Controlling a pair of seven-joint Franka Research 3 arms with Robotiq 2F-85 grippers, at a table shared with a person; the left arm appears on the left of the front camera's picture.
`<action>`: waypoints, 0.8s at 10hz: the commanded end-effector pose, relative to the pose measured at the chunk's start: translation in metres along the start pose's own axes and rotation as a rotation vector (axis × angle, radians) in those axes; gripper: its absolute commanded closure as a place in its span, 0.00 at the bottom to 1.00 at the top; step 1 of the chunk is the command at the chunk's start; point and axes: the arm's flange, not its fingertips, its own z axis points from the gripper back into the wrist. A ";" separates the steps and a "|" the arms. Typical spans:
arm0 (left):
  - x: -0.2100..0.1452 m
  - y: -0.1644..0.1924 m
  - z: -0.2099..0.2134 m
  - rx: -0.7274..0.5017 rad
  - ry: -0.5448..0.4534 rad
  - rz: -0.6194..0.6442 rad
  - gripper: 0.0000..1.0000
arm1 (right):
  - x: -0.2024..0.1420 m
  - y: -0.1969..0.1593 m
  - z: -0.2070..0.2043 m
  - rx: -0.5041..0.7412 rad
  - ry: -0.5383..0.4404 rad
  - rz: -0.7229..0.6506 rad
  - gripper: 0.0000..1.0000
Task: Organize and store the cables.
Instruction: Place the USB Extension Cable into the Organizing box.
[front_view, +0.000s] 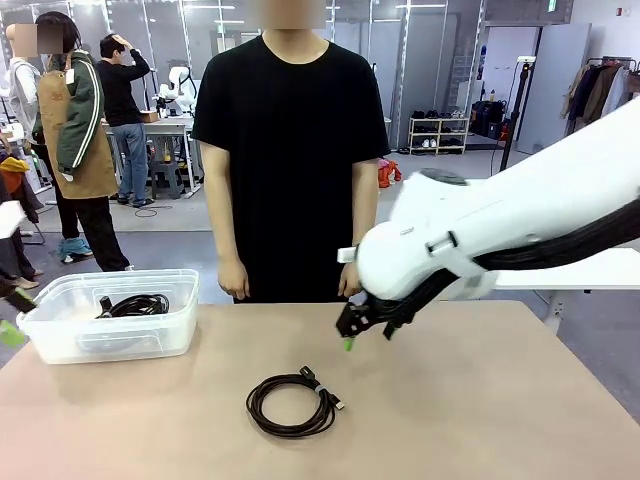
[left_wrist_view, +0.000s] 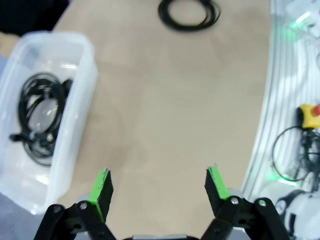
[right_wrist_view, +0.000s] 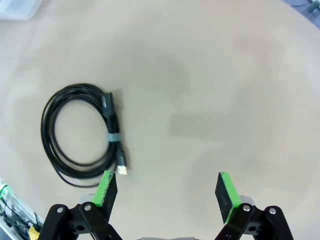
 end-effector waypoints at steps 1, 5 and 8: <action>0.053 -0.019 -0.021 -0.037 0.015 0.047 0.06 | -0.052 -0.057 0.033 0.067 -0.058 0.061 0.00; 0.171 -0.058 -0.088 -0.075 0.115 0.221 0.06 | -0.133 -0.158 0.111 0.169 -0.222 0.224 0.00; 0.228 -0.075 -0.143 -0.102 0.140 0.402 0.06 | -0.193 -0.224 0.151 0.195 -0.275 0.405 0.00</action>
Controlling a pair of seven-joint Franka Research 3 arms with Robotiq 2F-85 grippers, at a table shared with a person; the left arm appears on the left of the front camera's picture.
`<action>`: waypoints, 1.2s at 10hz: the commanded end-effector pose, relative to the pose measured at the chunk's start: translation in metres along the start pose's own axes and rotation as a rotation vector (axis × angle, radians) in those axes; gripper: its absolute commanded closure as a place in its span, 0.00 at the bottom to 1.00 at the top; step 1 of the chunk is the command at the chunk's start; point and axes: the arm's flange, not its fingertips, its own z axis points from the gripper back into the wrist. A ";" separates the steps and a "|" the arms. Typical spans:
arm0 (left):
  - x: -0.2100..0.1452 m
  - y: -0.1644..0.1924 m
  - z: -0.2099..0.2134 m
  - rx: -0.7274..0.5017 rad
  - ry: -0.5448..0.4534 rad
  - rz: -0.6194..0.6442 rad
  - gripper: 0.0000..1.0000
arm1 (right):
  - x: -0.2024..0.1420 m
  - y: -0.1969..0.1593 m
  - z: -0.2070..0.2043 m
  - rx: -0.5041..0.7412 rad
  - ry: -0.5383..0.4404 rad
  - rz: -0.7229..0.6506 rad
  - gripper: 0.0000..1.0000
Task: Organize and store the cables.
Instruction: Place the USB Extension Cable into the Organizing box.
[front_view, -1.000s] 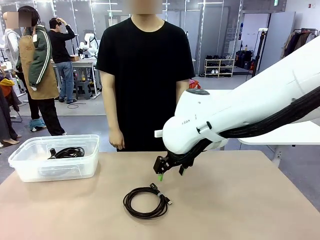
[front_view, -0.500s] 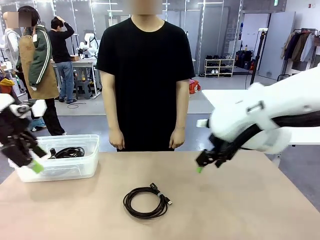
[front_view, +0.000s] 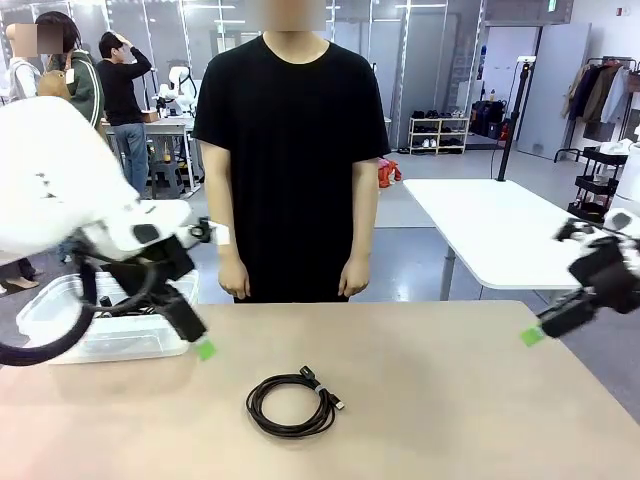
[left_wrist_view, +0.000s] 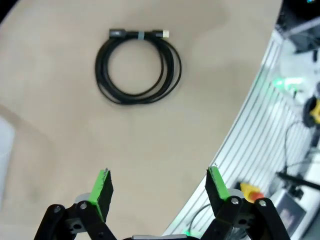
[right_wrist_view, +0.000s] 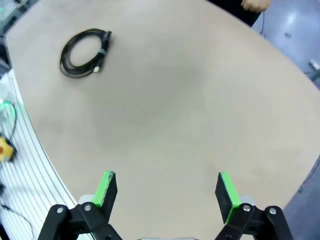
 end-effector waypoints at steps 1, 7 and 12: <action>0.039 -0.005 -0.024 -0.012 -0.020 0.155 0.06 | -0.038 -0.020 0.026 0.064 -0.040 0.113 0.00; 0.114 -0.014 -0.099 0.098 -0.019 0.317 0.06 | -0.123 -0.040 0.064 0.088 -0.232 0.159 0.00; 0.099 -0.015 -0.096 0.070 -0.025 0.306 0.06 | -0.119 -0.036 0.067 0.076 -0.197 0.151 0.00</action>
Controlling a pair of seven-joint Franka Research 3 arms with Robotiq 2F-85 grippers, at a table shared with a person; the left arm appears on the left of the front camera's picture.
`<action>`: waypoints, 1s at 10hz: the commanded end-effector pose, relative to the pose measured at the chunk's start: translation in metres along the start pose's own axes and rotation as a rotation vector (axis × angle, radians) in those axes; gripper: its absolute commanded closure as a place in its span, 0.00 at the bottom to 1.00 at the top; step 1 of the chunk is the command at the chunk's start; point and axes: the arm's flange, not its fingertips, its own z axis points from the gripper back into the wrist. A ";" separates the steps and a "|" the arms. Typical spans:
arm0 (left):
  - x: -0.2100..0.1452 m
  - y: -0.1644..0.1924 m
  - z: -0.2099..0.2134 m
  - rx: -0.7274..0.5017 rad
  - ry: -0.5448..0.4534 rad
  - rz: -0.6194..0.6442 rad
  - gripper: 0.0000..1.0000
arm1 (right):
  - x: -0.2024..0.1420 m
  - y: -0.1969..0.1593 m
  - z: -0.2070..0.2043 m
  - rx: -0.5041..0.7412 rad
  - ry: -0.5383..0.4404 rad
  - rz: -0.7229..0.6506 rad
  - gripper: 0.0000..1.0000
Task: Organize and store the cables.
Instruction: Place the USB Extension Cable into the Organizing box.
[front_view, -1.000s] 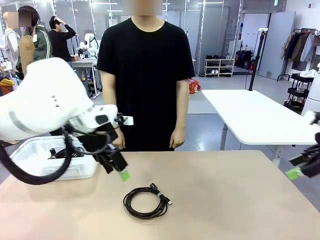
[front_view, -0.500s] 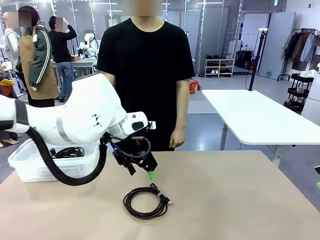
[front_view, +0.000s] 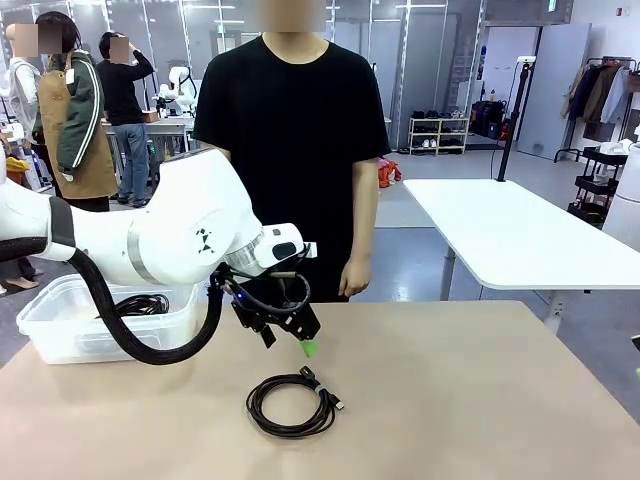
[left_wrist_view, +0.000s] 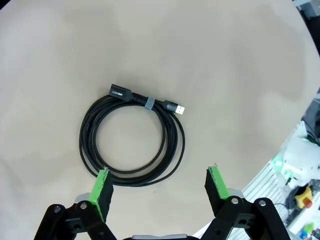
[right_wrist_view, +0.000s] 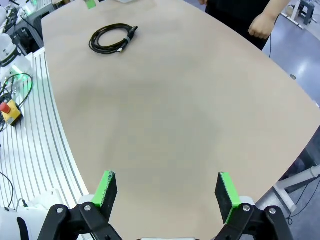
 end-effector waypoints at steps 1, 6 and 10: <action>-0.008 0.000 0.002 -0.010 0.000 -0.003 0.06 | 0.001 0.000 0.002 0.001 -0.010 0.004 0.00; 0.036 -0.049 -0.033 0.043 0.097 0.255 0.06 | 0.001 0.000 0.002 0.001 -0.010 0.004 0.00; 0.062 -0.052 -0.067 0.189 0.109 0.699 0.06 | 0.001 0.000 0.002 0.001 -0.010 0.004 0.00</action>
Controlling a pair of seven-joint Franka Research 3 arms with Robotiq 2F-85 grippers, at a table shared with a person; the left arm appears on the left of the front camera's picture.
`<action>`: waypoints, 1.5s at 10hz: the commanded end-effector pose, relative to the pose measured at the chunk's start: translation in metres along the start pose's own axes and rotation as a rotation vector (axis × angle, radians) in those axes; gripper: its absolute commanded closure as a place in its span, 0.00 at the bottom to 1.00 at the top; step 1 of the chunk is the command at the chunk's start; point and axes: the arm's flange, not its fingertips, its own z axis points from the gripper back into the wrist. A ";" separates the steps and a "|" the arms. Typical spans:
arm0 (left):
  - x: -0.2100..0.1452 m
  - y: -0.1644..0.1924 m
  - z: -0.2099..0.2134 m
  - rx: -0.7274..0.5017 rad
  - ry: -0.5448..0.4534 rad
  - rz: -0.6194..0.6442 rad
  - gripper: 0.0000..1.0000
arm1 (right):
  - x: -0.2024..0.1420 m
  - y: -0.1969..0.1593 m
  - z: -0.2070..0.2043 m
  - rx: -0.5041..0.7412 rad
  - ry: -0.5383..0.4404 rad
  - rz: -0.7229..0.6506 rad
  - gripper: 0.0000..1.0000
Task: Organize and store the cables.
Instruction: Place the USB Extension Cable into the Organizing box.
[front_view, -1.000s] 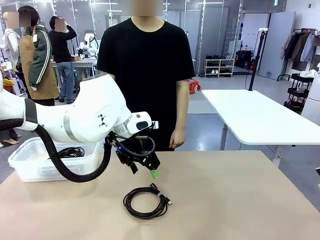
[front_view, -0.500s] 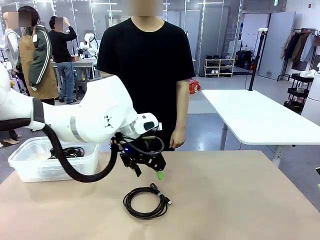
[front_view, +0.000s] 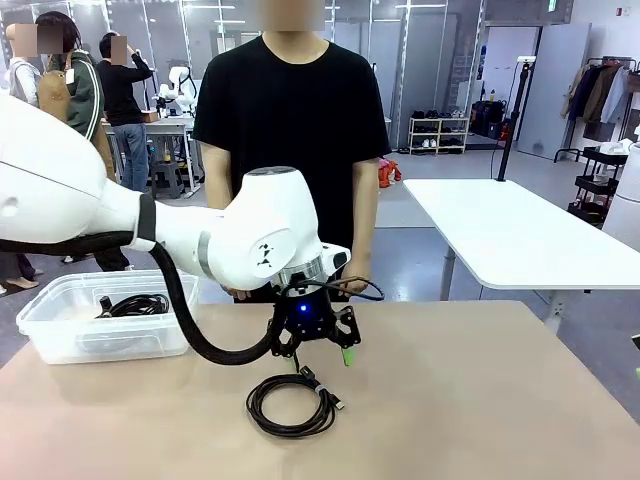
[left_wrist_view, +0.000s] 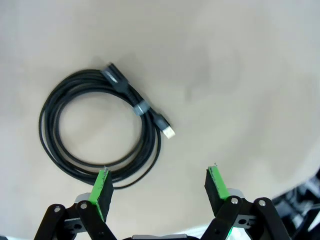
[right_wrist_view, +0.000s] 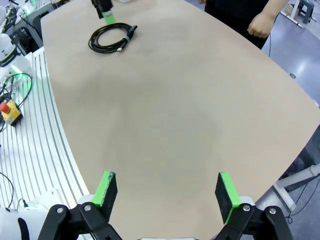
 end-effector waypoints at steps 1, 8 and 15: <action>0.015 -0.018 -0.014 0.094 -0.052 0.202 0.06 | 0.000 -0.001 0.001 0.005 -0.014 0.007 0.00; 0.033 0.011 -0.075 0.057 0.004 0.518 0.06 | 0.000 -0.001 0.001 0.005 -0.014 0.007 0.00; 0.036 0.019 -0.082 0.073 0.004 0.487 1.00 | 0.000 -0.001 0.001 0.005 -0.014 0.007 0.00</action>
